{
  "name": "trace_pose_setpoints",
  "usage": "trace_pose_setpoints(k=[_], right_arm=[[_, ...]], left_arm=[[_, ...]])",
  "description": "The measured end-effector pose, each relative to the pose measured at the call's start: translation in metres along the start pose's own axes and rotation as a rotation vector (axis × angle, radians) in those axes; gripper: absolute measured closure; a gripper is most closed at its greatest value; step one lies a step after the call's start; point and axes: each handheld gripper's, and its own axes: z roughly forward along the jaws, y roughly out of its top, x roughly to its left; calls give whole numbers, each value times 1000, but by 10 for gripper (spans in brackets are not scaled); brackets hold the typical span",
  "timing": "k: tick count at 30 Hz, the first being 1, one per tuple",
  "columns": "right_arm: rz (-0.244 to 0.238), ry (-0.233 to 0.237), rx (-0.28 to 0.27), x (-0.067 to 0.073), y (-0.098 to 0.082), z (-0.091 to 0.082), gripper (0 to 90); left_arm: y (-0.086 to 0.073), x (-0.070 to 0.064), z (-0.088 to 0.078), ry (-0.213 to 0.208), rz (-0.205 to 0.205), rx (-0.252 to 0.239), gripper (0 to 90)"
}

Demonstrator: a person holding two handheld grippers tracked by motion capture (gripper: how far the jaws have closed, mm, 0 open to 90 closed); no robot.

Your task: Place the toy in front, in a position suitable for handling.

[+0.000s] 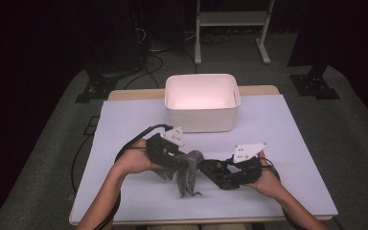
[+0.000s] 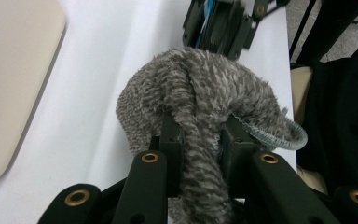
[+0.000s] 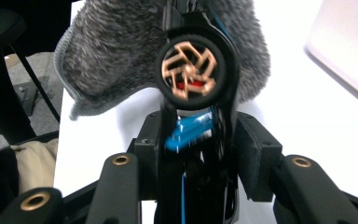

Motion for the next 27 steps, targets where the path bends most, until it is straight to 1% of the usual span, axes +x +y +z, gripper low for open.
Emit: trace_pose_setpoints(k=[4,6,8,9,11,13,15,17,18,19,21,22,24,26,27], right_arm=[[12,-15,19,0,-4,-21,564],[12,-22,34,1,-4,-28,567],[5,-36,52,3,-3,-29,569],[0,-33,55,4,-2,-28,569],[-2,-20,37,4,2,-23,569],[-5,5,8,4,10,-16,569],[-20,22,-10,5,20,-6,569],[-39,37,-10,5,30,9,569],[-49,53,-15,5,36,20,569],[-57,71,-18,6,40,28,569],[-81,95,-18,9,47,42,569],[-95,105,-12,11,50,50,568],[-115,115,2,15,54,61,568],[-119,130,8,17,55,68,568],[-123,135,11,17,55,69,568]], left_arm=[[8,-2,1,-4,17,2,744],[12,-2,1,-7,28,3,744],[14,-2,1,-4,31,4,745],[15,-2,0,-3,31,4,744],[15,-2,-4,1,31,1,744],[13,-2,-9,6,29,-2,744],[11,-3,-17,13,29,-6,744],[8,-4,-29,23,27,-12,744],[8,-4,-29,23,27,-12,744],[7,-5,-38,33,30,-20,744],[6,-6,-45,32,26,-32,745],[7,-6,-46,27,30,-33,745],[11,-6,-43,8,47,-18,745],[16,-7,-34,-13,56,2,745],[18,-7,-29,-23,66,12,745]])
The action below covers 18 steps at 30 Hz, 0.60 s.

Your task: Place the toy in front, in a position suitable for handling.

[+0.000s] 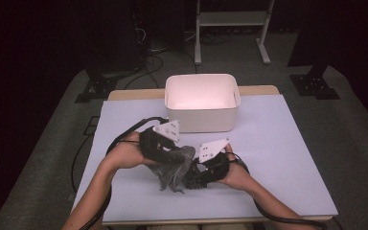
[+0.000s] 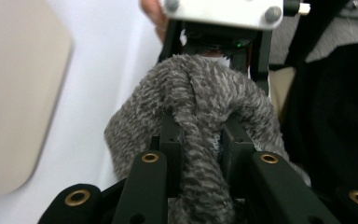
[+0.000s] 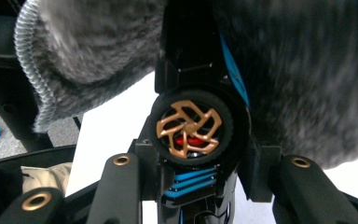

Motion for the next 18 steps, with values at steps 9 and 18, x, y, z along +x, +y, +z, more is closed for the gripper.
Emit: trace_pose_setpoints(k=[9,18], right_arm=[[6,5,-23,2,-11,-12,562],[44,-6,-26,0,-17,-23,559]], left_arm=[[16,-6,11,-8,33,13,747],[2,-5,10,31,7,49,746]])
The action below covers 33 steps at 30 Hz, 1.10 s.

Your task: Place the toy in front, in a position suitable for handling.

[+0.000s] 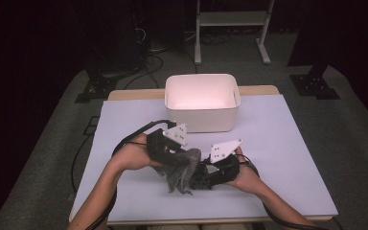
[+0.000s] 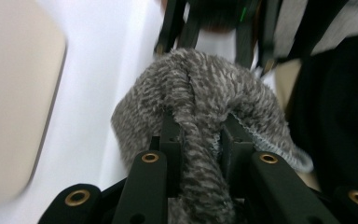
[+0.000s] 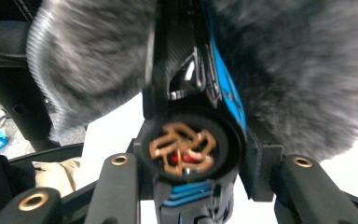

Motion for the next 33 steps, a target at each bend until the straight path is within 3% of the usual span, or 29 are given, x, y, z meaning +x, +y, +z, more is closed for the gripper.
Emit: trace_pose_setpoints(k=[5,9,13,17,20,26,29,33], right_arm=[[-15,-18,29,3,1,-5,562],[-27,-26,43,6,4,-4,565],[-16,-27,39,5,6,0,566],[4,-18,28,2,6,3,566],[33,-16,12,-1,4,0,567],[28,-15,14,-1,3,-2,567],[36,-16,17,-3,1,-7,567],[69,-20,21,-7,-3,-18,570]], left_arm=[[2,-1,4,-25,3,-47,746],[18,-6,2,-13,58,-22,747],[31,-9,1,-27,80,-24,747],[37,-8,11,-32,83,-4,744],[36,-4,12,-37,73,-18,745],[25,-2,5,-30,48,-31,744],[13,-1,4,-8,20,-4,744],[-3,2,15,-11,-6,45,744]])
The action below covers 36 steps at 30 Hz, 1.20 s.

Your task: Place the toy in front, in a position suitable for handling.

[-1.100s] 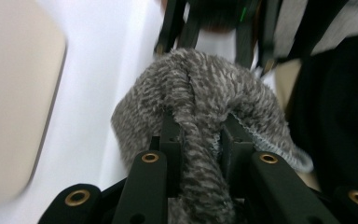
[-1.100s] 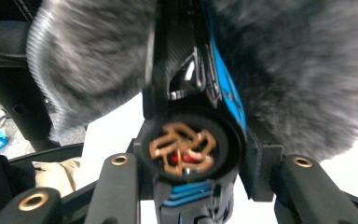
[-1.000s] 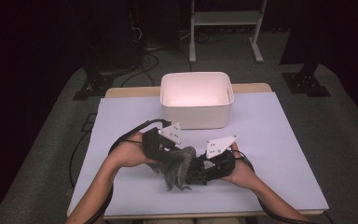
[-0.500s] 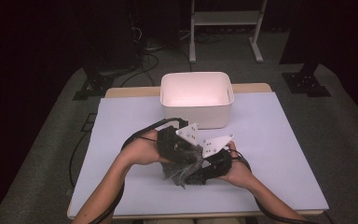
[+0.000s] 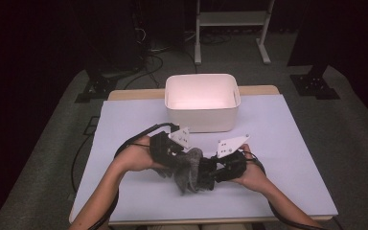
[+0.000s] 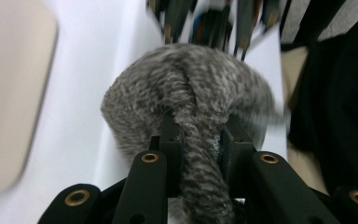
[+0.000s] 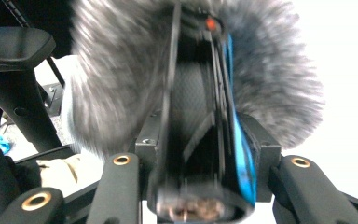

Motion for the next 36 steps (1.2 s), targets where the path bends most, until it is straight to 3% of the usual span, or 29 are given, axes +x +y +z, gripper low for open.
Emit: trace_pose_setpoints(k=[4,11,22,26,32,36], right_arm=[[16,-13,8,-2,-3,-9,572],[3,-28,18,0,-2,-10,573],[-36,-30,15,6,12,13,573],[-24,-21,8,4,13,15,573],[-3,-36,39,1,8,0,575],[13,-63,54,-3,2,-14,575]], left_arm=[[3,1,6,-28,2,-36,745],[24,-2,2,-20,45,-62,745],[51,-11,-10,-12,119,-49,744],[46,-8,-7,-7,107,-30,745],[26,1,-4,39,57,29,745],[20,3,-1,27,35,4,744]])
